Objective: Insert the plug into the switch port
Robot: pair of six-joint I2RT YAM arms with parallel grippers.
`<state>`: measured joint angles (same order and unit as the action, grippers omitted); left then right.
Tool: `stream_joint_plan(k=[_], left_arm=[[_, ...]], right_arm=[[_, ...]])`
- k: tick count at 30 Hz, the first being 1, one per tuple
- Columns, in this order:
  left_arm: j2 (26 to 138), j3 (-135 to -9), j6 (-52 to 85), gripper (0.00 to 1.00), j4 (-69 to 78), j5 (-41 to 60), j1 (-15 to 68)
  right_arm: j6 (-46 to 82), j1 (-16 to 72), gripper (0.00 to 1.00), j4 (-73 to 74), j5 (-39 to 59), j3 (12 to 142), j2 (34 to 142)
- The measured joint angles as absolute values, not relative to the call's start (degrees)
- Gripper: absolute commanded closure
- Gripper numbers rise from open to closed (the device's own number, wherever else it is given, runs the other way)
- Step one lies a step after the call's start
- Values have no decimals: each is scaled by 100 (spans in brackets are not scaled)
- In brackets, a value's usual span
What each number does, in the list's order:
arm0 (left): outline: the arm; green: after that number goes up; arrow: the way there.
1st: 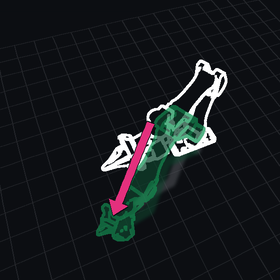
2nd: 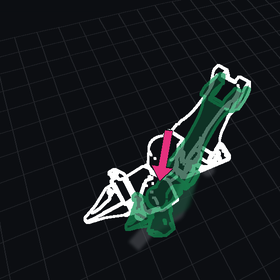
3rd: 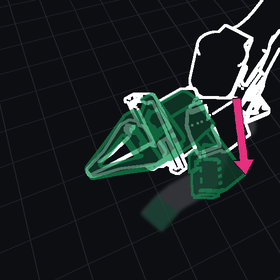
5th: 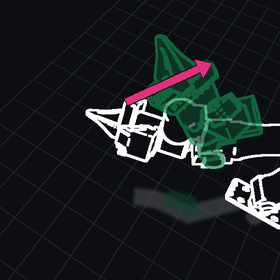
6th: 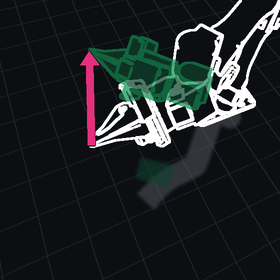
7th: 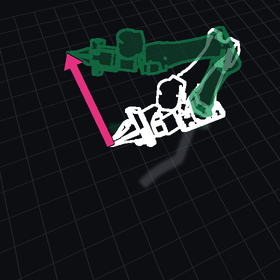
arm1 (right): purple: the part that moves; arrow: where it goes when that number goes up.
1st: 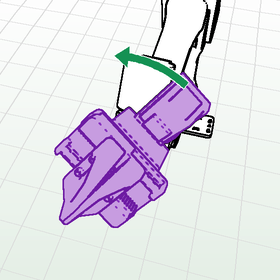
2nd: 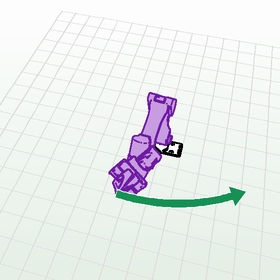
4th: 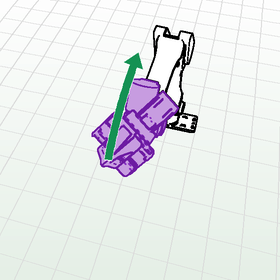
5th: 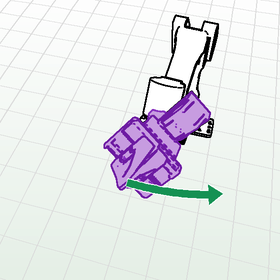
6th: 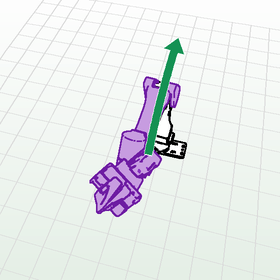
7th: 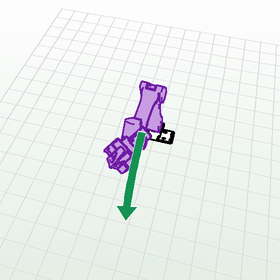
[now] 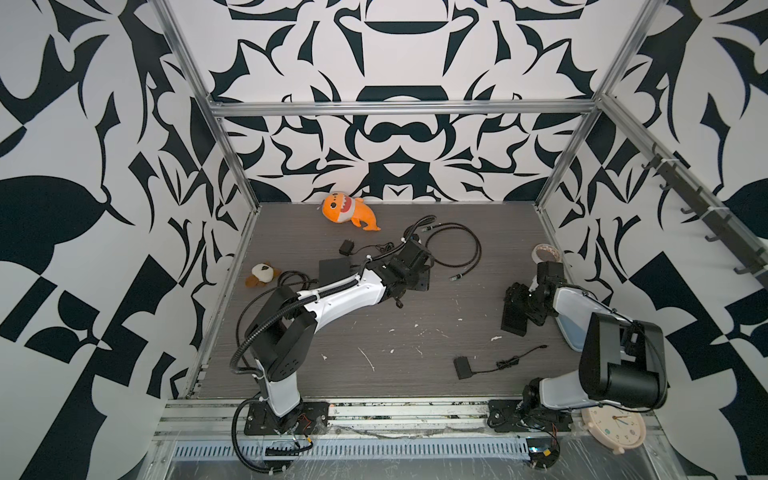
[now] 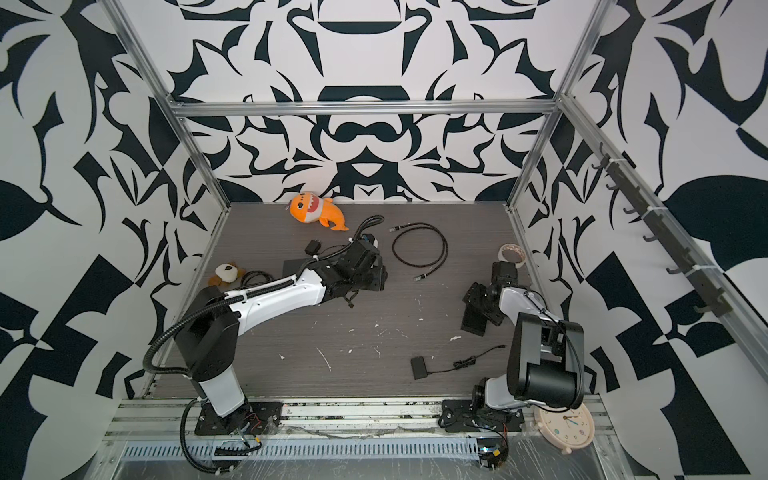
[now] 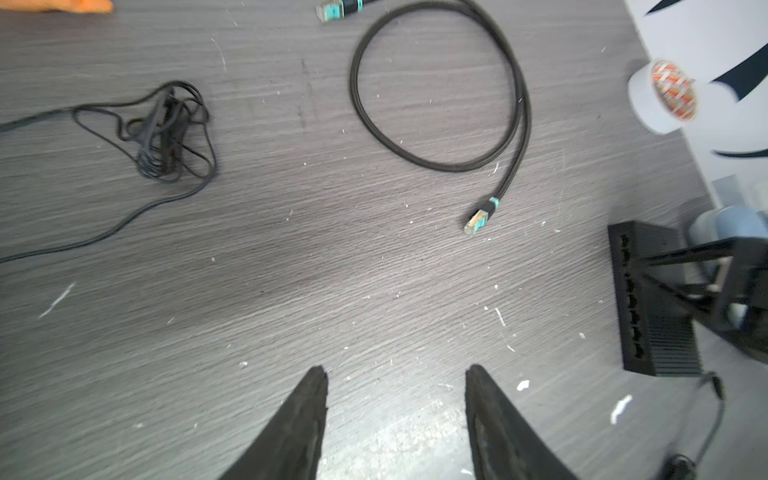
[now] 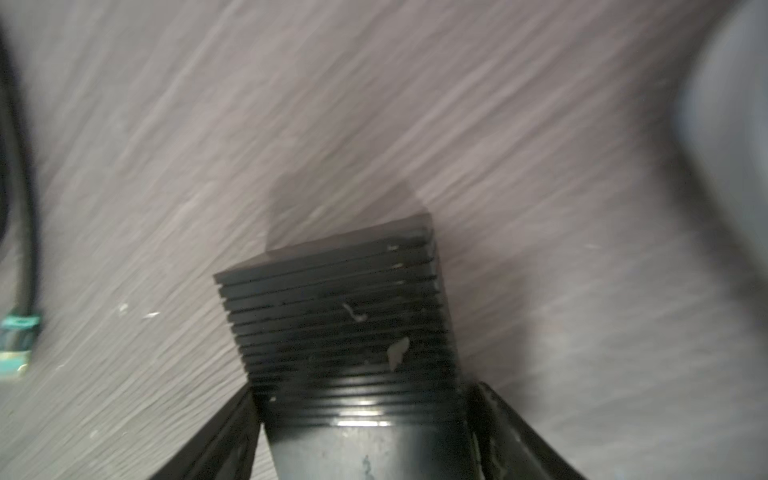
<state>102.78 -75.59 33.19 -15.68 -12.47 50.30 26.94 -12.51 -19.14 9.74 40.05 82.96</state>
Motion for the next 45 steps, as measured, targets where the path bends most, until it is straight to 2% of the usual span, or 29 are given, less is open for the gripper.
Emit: stream_joint_plan(k=[5,12,20,27,34,43,45], left_arm=[[10534,-7585,3293,43,-1503,-1190,5026],[10669,-7690,3190,43,-1284,-908,4897],[10363,-6930,3306,43,-923,-770,4574],[10215,-6672,3319,43,-867,-729,4582],[10261,-6606,3616,45,-499,-226,4722],[10868,-6530,4333,45,471,231,5151],[11037,-6536,4423,46,661,303,5131]], right_arm=[[2873,-714,22,-1793,1072,4005,8296],[3192,810,22,-1806,829,4536,8726],[3542,1787,21,-1791,714,5341,9465],[3627,1806,17,-1927,794,5723,9496],[3245,1483,16,-2401,827,5710,8914],[2797,1389,27,-2204,1568,4847,8860],[2779,1396,33,-2137,1704,4694,8868]])
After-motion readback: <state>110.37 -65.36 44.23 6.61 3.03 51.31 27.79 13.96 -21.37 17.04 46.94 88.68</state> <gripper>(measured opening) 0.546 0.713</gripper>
